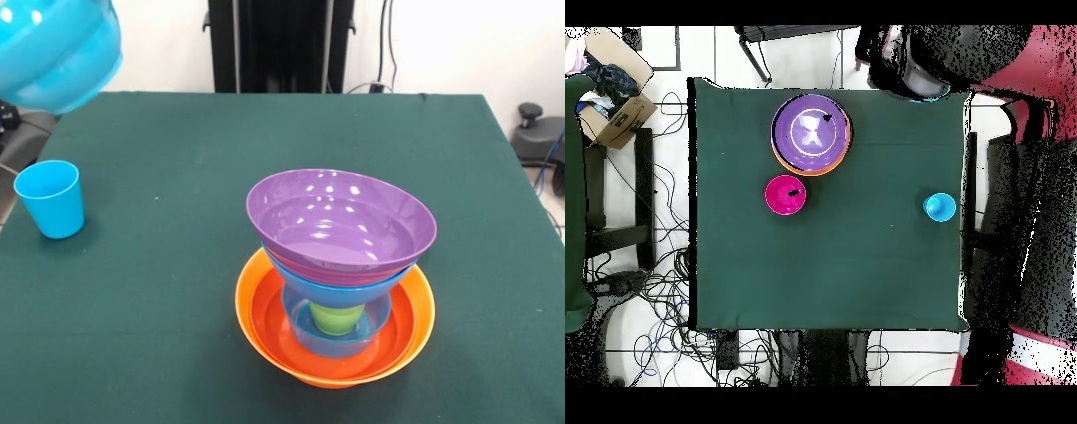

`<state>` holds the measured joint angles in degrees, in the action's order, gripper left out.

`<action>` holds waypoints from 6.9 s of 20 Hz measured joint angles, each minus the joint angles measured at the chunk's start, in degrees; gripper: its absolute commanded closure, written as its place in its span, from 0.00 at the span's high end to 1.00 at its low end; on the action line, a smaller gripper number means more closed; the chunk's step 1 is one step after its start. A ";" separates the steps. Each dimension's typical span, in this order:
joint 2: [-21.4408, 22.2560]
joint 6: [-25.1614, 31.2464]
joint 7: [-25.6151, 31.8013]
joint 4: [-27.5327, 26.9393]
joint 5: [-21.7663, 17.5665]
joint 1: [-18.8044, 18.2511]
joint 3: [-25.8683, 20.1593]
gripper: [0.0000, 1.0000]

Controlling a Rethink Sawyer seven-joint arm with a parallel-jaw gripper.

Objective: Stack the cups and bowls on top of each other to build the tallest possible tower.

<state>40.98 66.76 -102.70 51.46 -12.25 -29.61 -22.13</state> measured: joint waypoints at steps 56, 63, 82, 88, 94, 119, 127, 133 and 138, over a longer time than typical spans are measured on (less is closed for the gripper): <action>-1.82 -23.06 -19.72 9.83 11.46 13.71 15.46 0.00; -1.84 -24.80 -21.69 9.83 11.47 15.95 19.06 0.00; -1.86 -25.79 -22.24 9.83 11.48 17.88 24.46 0.00; -1.86 -25.79 -22.24 9.83 12.17 18.54 25.30 0.00; -1.84 -25.80 -22.24 9.96 14.57 19.21 25.31 0.00; -1.93 -35.87 -22.24 17.22 20.61 20.16 25.32 0.00; -2.02 -38.98 -22.24 19.92 20.72 20.20 25.32 0.00; -2.02 -39.93 -22.24 22.34 20.89 20.36 25.34 0.00; -2.01 -39.93 -22.24 23.21 20.91 20.45 25.36 0.00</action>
<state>38.97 26.83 -124.94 74.67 8.65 -9.16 3.23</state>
